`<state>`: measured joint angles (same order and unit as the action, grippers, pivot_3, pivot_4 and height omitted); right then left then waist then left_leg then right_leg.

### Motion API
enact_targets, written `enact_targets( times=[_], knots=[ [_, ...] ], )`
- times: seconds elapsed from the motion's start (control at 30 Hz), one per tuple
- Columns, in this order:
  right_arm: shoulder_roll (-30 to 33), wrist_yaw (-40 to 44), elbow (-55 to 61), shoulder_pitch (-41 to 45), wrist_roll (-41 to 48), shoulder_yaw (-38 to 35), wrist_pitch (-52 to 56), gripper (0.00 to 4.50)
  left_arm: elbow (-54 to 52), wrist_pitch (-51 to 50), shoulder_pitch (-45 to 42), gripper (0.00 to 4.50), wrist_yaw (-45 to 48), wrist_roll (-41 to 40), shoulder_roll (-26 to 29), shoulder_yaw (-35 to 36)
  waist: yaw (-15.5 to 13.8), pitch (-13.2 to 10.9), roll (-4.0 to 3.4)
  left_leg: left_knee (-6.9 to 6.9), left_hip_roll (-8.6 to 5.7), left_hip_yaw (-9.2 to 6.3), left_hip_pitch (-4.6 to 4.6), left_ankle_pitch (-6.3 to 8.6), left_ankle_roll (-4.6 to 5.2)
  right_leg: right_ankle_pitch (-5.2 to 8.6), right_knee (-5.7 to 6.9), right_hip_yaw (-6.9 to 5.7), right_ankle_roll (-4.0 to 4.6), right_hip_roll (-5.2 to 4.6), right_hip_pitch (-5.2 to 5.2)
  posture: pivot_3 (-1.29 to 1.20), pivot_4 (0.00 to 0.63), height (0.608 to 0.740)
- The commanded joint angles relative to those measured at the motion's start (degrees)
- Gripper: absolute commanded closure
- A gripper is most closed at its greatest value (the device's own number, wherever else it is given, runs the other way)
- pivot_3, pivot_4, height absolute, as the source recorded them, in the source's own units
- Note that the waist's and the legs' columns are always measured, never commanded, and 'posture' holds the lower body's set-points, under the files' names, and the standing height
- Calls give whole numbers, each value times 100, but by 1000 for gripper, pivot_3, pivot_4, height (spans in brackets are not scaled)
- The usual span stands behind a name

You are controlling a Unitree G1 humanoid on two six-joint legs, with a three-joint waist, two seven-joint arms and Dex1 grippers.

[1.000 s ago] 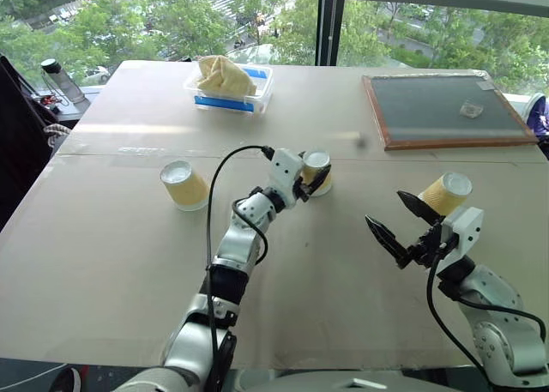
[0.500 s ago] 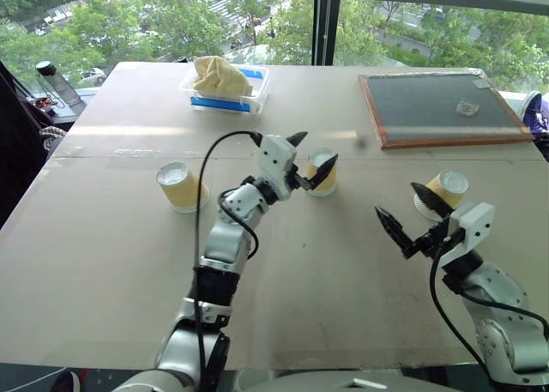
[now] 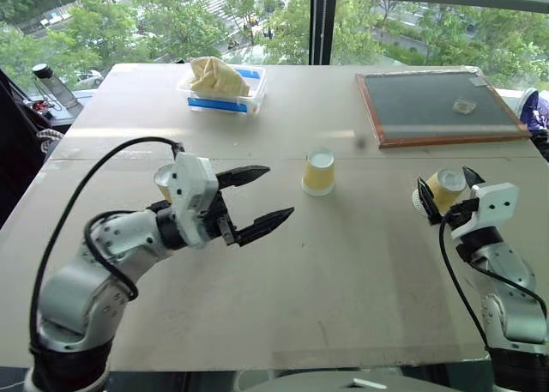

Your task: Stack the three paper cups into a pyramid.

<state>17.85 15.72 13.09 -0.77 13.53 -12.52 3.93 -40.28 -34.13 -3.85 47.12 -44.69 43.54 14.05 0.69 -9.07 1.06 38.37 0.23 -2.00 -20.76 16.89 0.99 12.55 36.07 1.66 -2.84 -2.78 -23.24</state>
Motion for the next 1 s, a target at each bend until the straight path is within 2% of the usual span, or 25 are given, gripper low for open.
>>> enact_targets(
  times=[0.03, 0.33, 0.43, 0.53, 0.57, 0.77, 0.87, 1.0],
  knots=[
    [-54, -141, -103, 151, 130, -209, 113, 0, -291, 63, 253, 96, 255, -232, 232, 313, 4, -2, -4, 0, -2, 0, 0, 0, 0, 0, 1, 1, 0, 1, 0, 0, 150, 740],
    [-61, -27, -277, 337, 432, -262, 358, 0, -315, 205, 376, 96, 403, -372, 276, 334, 6, -5, -8, -3, -4, 2, -3, 0, 0, 0, -1, 0, 0, 3, -1, 0, 150, 740],
    [-72, -88, -299, 340, 441, -280, 431, 973, -319, 188, 321, 0, 387, -379, 306, 304, 7, -5, -8, -3, -4, 3, -3, 0, 0, 0, -2, 1, 0, 3, -1, 0, 150, 740],
    [-78, -89, -301, 338, 440, -291, 420, 2393, -333, 171, 255, 0, 345, -413, 310, 278, 6, -5, -9, -3, -4, 3, -2, 0, 0, 0, -1, 1, 0, 3, -1, 0, 150, 740],
    [-79, -83, -300, 337, 439, -290, 407, 2554, -343, 154, 252, 0, 322, -435, 305, 282, 7, -5, -9, -3, -4, 3, -3, 0, 0, 0, -1, 0, 0, 4, -1, 0, 150, 740],
    [29, 217, -237, 408, 243, 64, 289, 2555, -382, 126, 705, 0, -10, -313, 178, 455, 19, -6, -10, -5, -2, 3, -2, 0, 0, 0, -4, 6, 0, 4, -2, 0, 150, 740],
    [76, 614, -11, 579, 411, 513, 687, 2555, -424, 224, 1028, 0, -323, -169, 26, 667, 51, -9, -13, -5, 3, 9, 3, 0, 1, 0, -4, 13, 0, 5, -3, 0, 150, 740],
    [-32, 632, 139, 916, 452, 918, 1218, 2555, -543, 252, 1335, 0, -630, -173, -130, 984, 27, -9, -13, -5, 6, 0, 1, 0, 1, 0, -2, 7, 0, 10, -3, 0, 150, 740]
  ],
)
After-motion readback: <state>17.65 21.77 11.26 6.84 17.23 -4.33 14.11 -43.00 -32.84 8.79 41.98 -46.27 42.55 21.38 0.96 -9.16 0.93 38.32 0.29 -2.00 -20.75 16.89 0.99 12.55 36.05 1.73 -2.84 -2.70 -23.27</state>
